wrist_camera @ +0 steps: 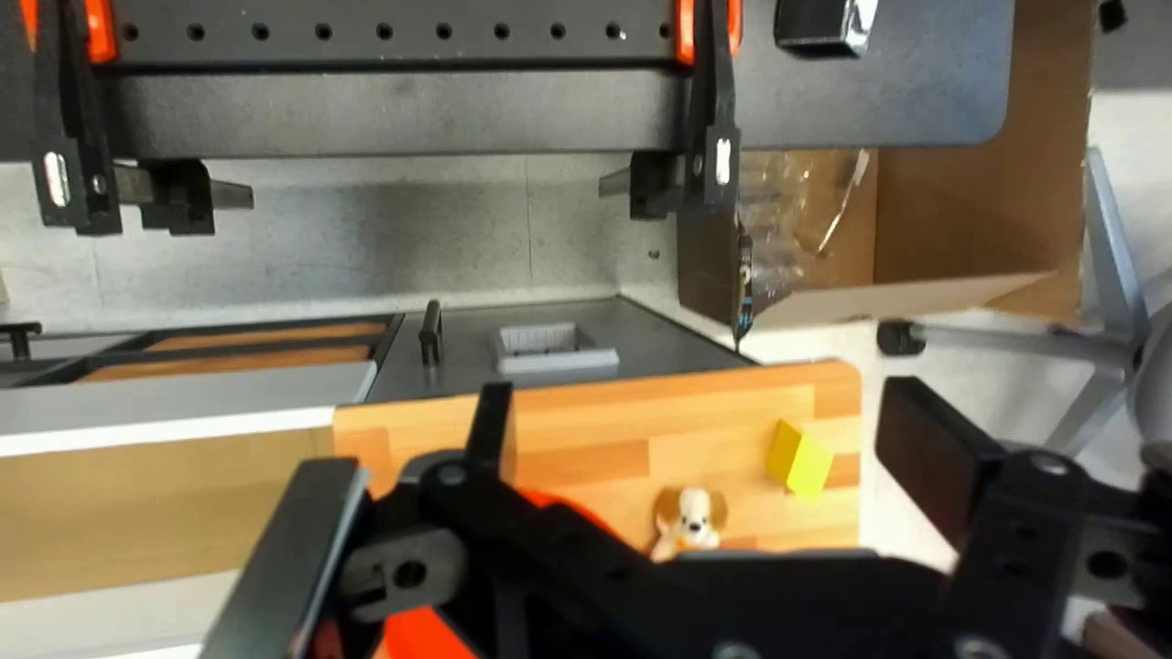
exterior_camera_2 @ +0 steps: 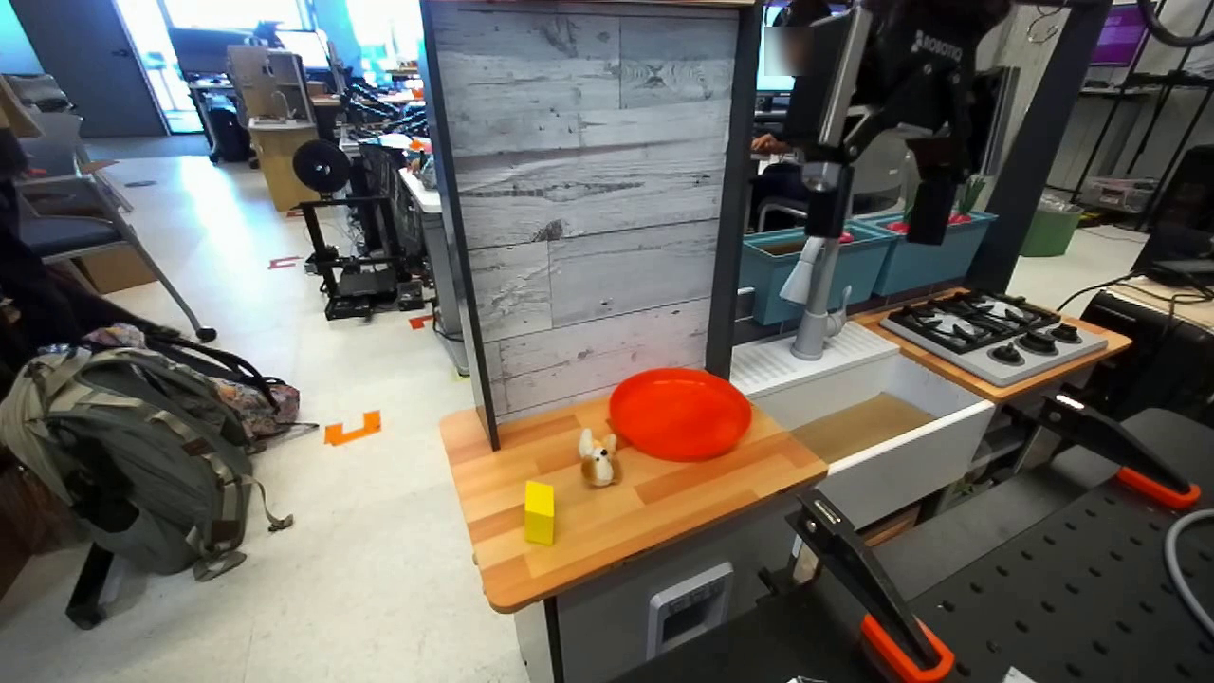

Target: Put the doll on the orange plate

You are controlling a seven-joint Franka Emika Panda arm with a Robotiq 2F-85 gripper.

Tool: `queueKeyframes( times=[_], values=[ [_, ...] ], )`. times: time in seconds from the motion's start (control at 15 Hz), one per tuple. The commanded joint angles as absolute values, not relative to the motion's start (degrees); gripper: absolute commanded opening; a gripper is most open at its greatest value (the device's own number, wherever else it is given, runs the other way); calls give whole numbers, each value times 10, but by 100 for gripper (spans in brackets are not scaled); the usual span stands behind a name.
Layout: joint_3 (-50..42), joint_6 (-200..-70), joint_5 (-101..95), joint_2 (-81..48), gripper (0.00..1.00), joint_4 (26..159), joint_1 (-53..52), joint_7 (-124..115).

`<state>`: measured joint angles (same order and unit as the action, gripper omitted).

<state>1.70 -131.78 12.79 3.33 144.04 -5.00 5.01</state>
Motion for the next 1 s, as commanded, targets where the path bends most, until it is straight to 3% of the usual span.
queueKeyframes(
  times=[0.0,0.4,0.93],
  values=[
    [27,-1454,156,-26,100,1439,-50,21],
    [61,-1637,167,-190,100,1385,-53,-17],
    [65,-1703,138,-391,100,1232,-88,-99]
  ],
)
